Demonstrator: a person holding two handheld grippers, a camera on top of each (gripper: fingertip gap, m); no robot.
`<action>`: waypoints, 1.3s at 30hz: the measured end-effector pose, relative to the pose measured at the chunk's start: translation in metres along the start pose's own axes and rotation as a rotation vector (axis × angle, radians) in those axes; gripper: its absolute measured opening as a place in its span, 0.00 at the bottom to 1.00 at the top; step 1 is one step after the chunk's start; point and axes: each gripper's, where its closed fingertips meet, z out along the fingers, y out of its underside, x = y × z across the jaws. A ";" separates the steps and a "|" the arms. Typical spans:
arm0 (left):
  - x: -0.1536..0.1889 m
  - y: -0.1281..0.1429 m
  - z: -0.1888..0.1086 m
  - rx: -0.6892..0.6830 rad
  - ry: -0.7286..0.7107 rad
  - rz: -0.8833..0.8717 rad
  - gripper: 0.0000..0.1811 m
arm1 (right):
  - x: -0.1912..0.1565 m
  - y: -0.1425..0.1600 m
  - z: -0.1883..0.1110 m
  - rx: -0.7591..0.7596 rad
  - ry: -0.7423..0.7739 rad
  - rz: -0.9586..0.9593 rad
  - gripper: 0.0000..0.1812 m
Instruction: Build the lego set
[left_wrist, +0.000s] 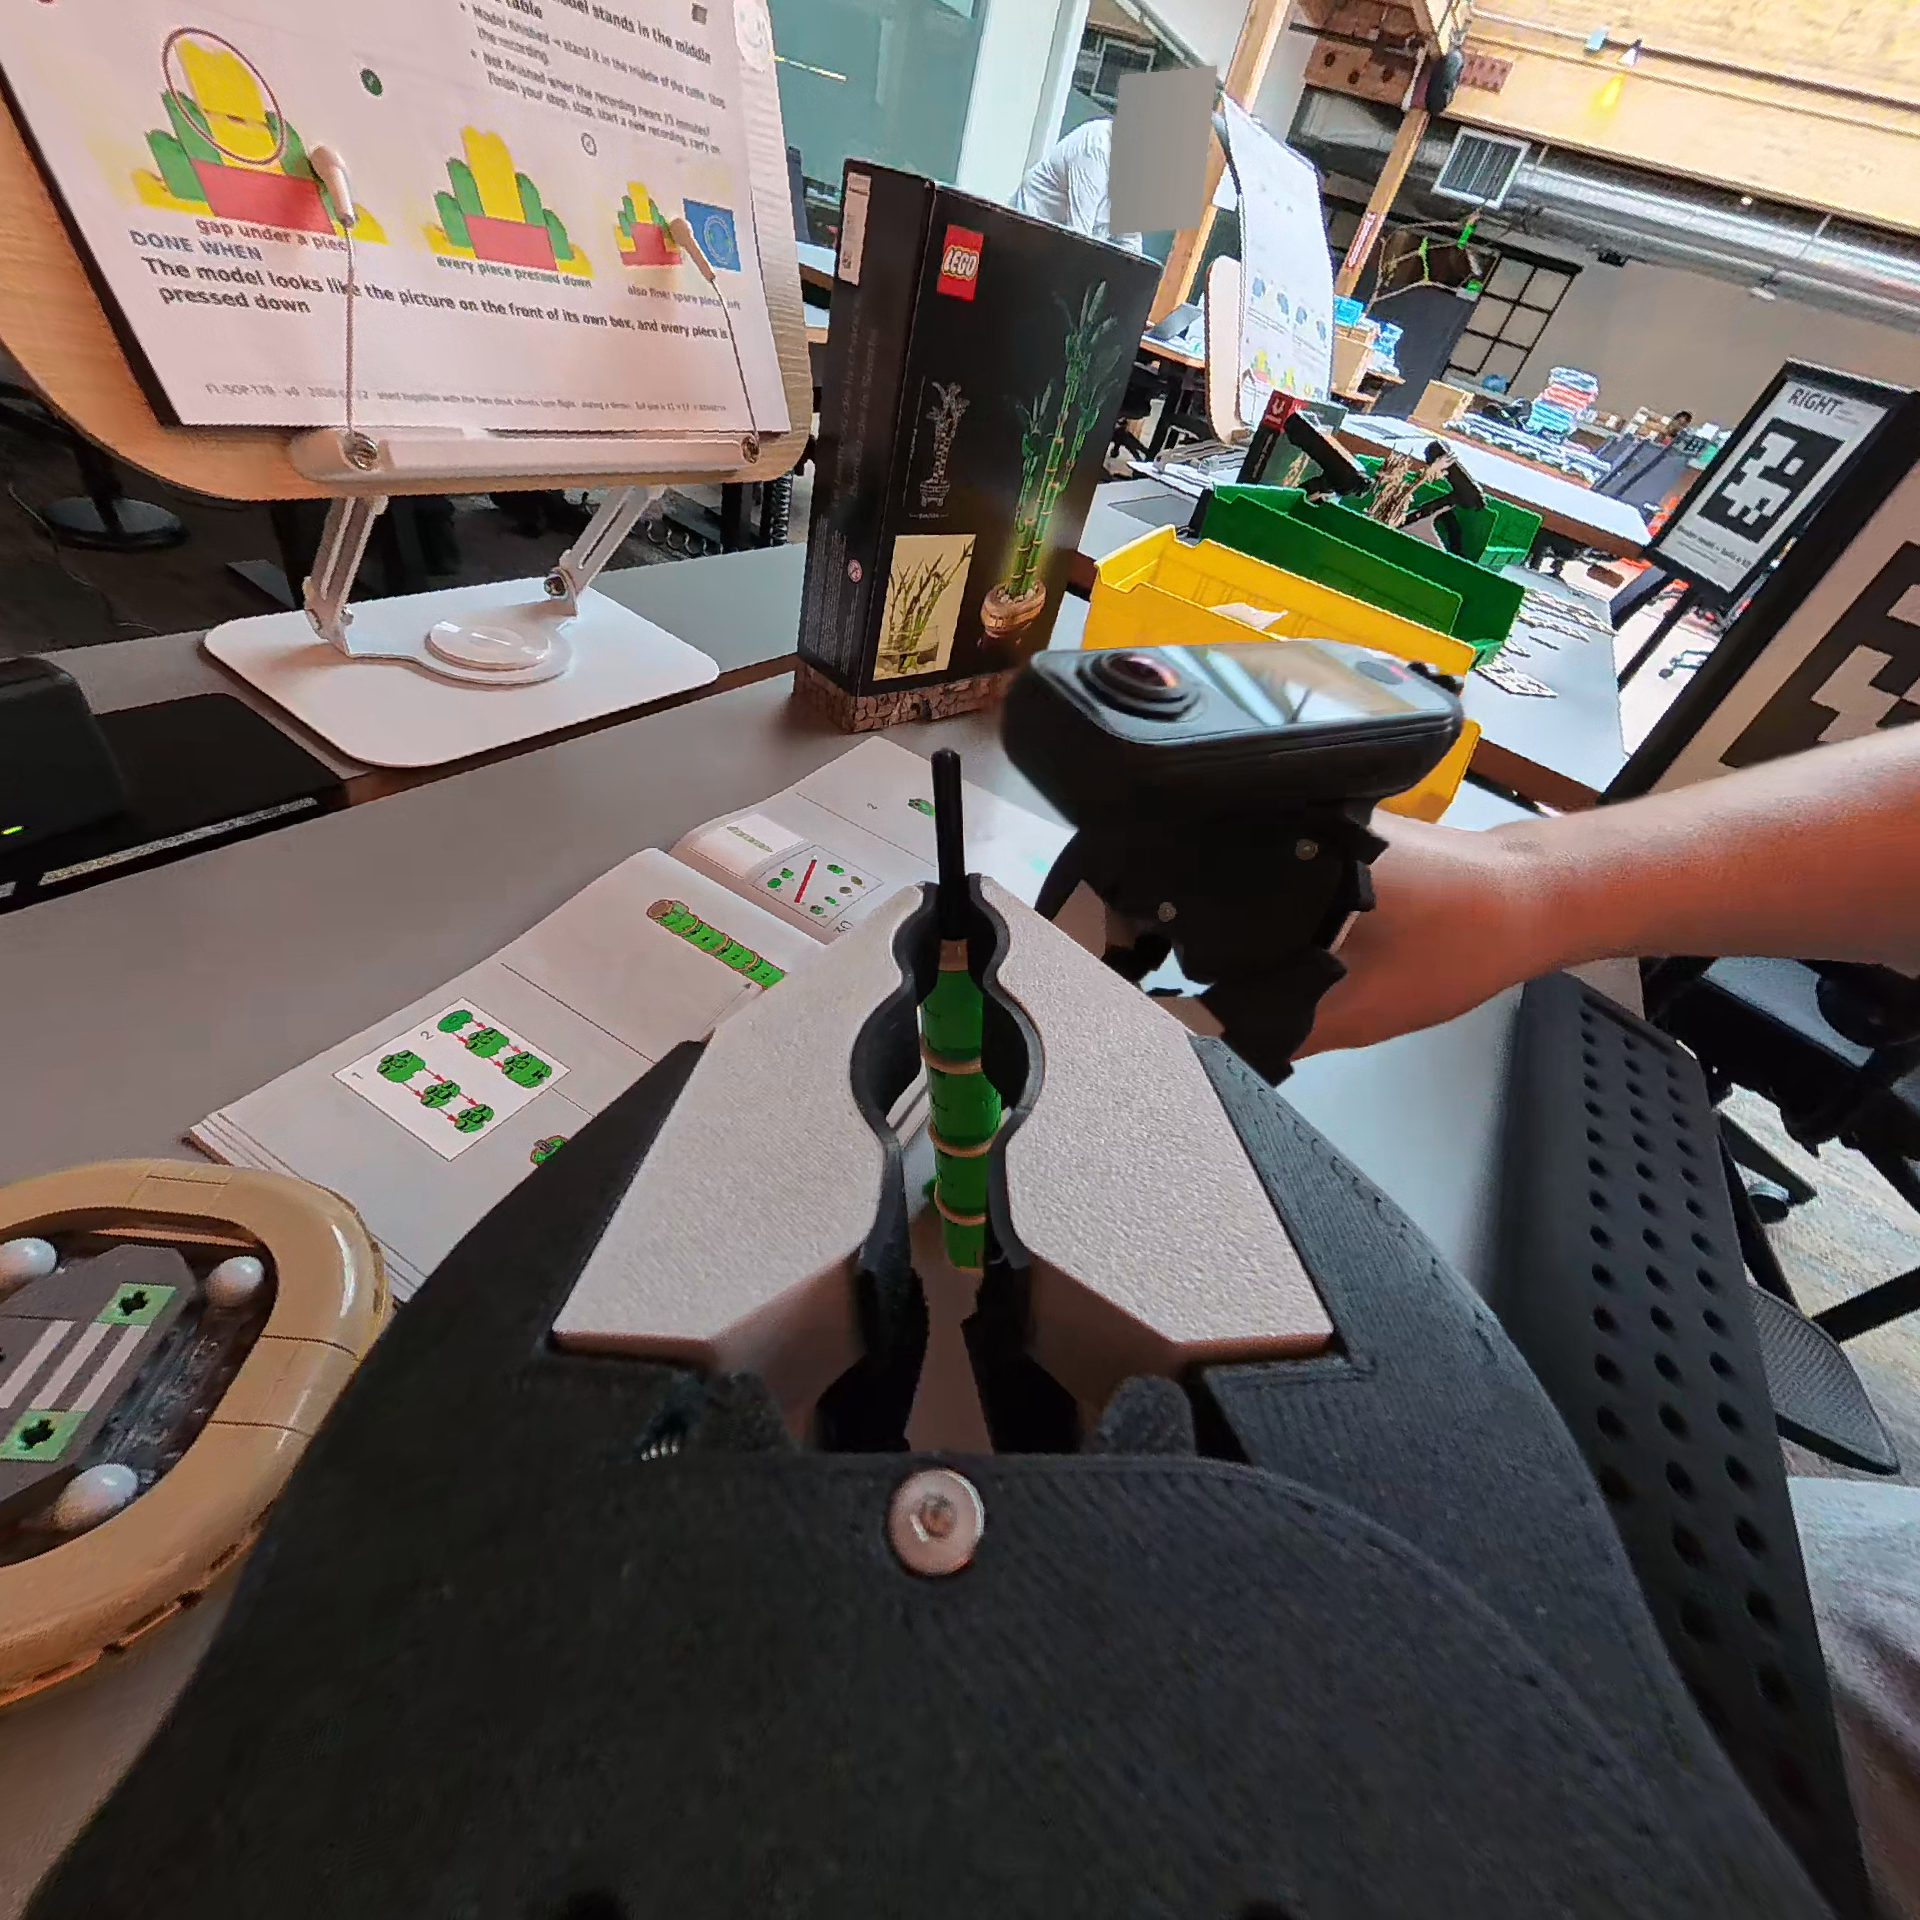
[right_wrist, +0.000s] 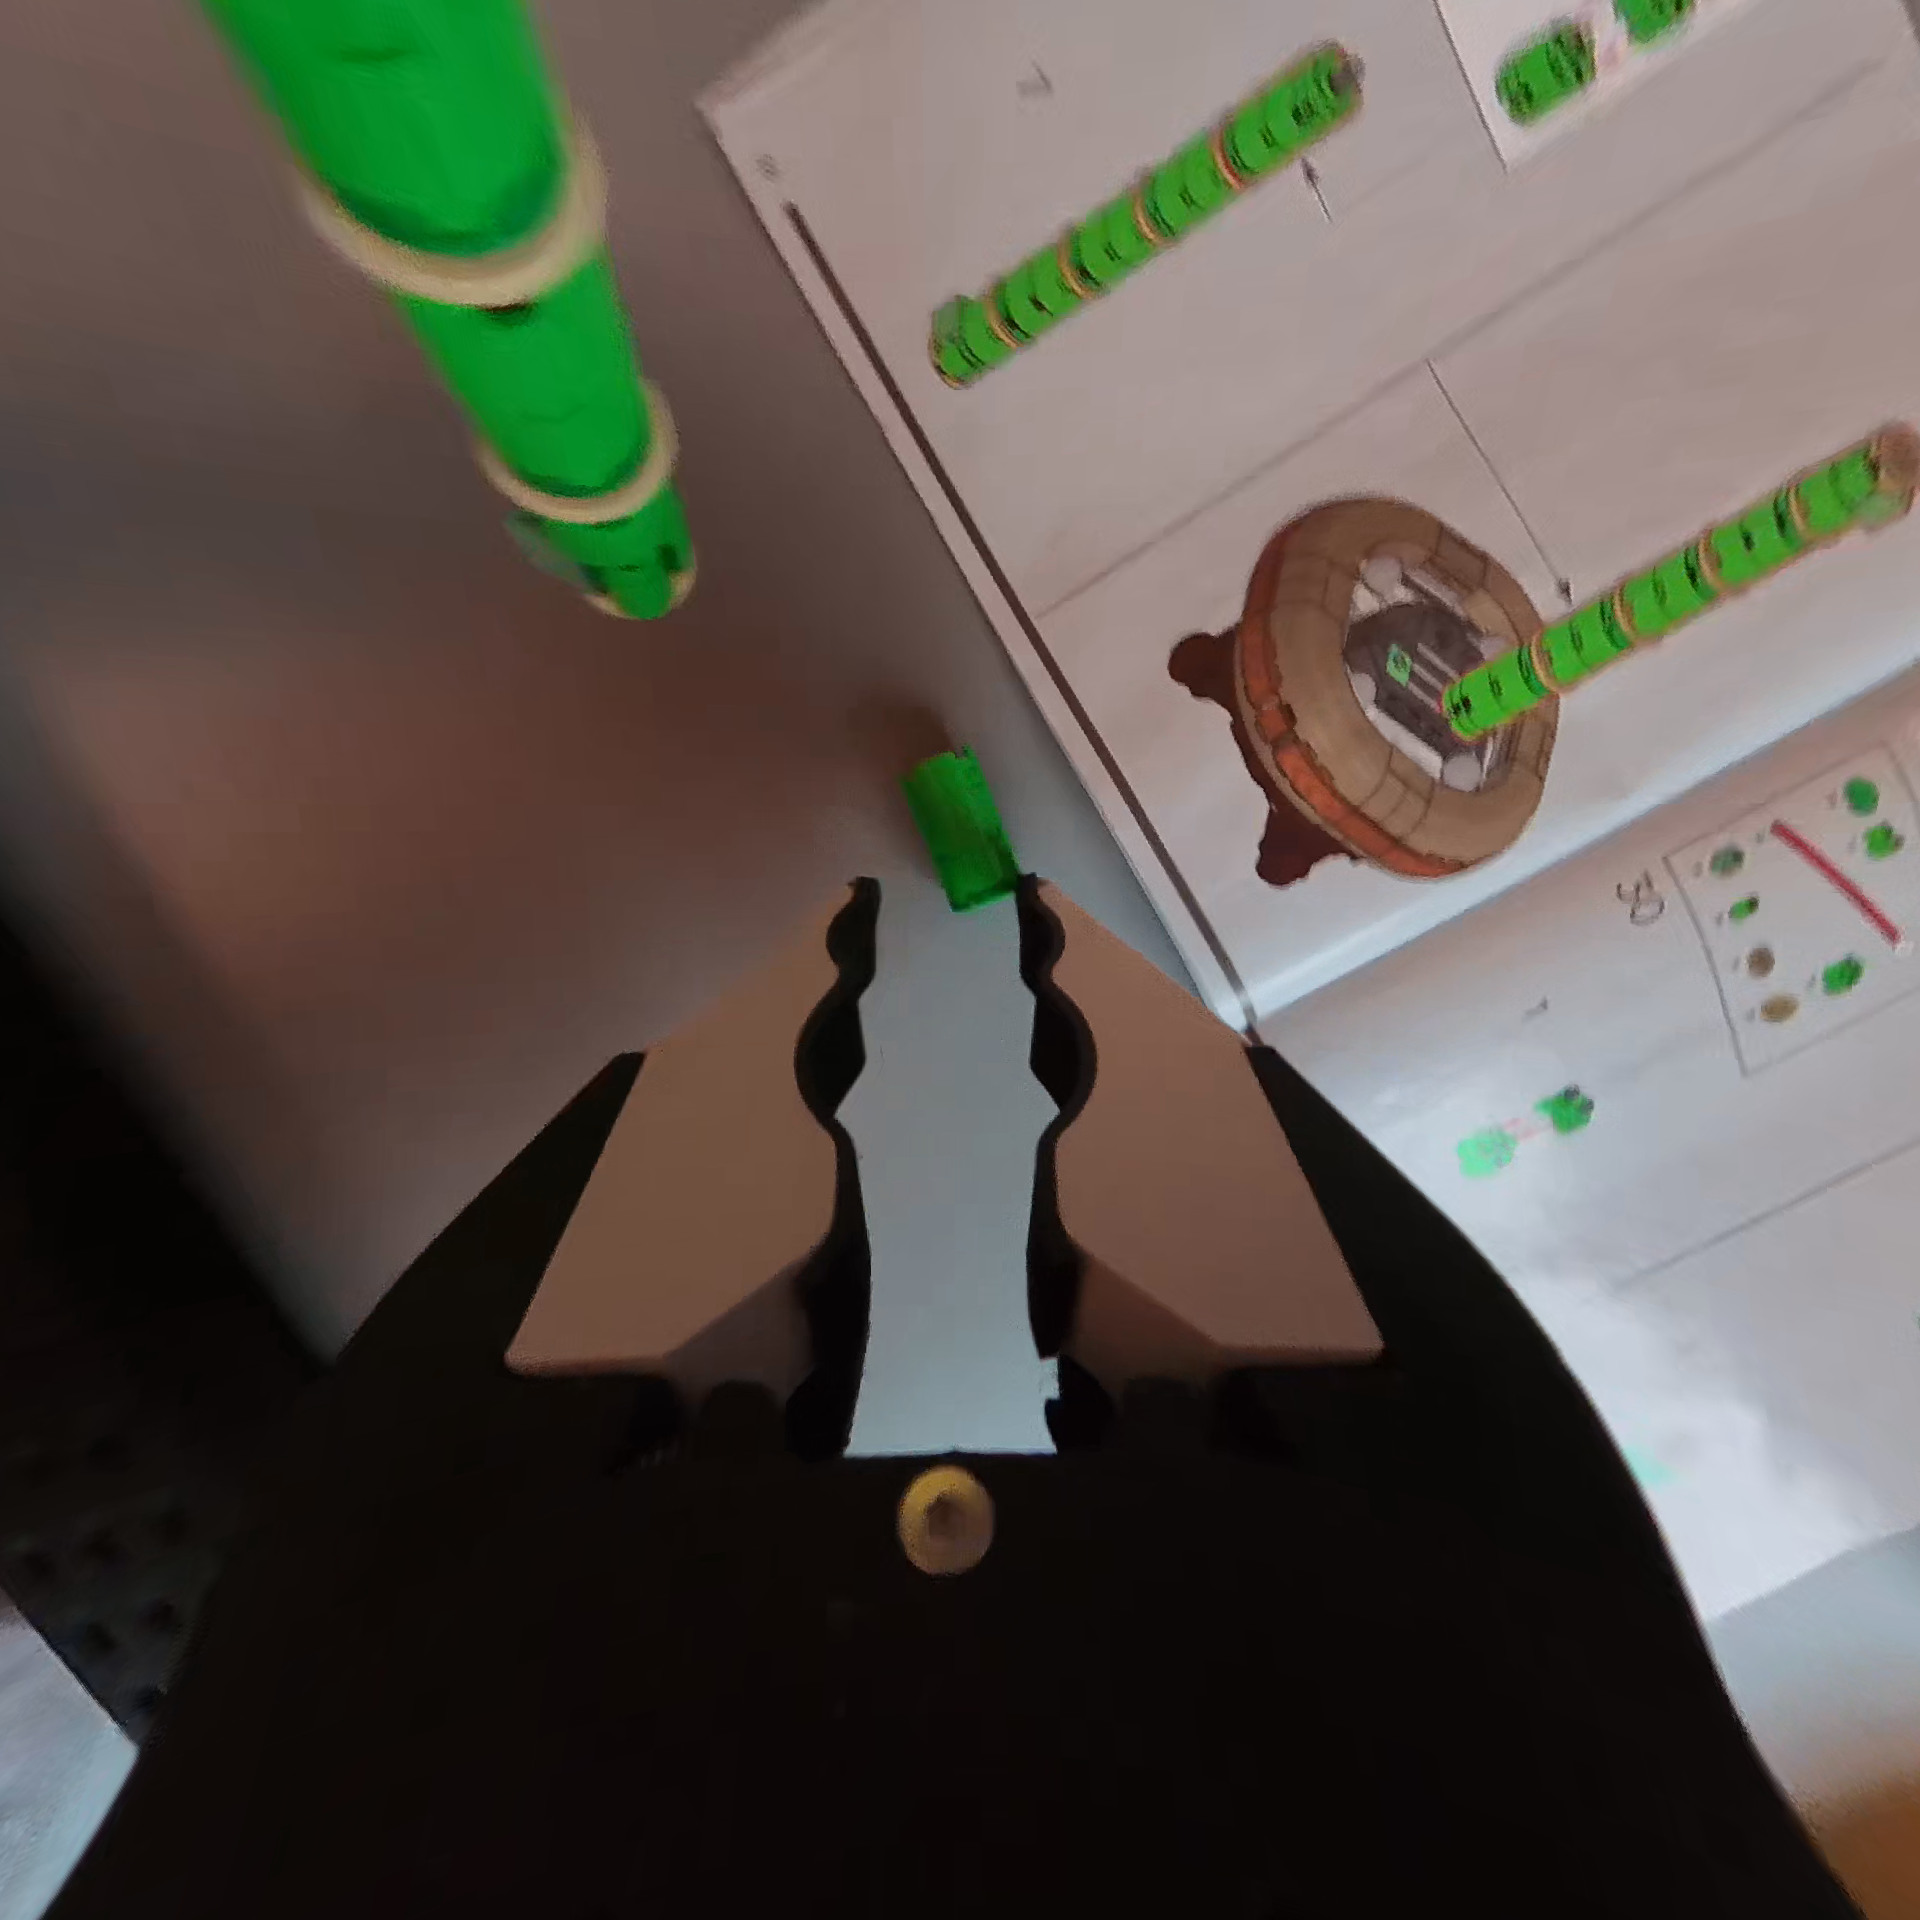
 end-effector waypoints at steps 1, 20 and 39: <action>-0.001 -0.001 -0.001 0.004 -0.003 -0.002 0.01 | -0.003 -0.007 -0.003 0.044 -0.011 -0.061 0.14; -0.001 -0.010 -0.011 0.065 0.045 -0.034 0.01 | -0.032 0.072 -0.021 -0.113 -0.207 -0.975 0.08; -0.004 0.021 0.015 -0.078 0.014 0.020 0.01 | -0.036 0.081 -0.012 -0.271 -0.156 -2.087 0.08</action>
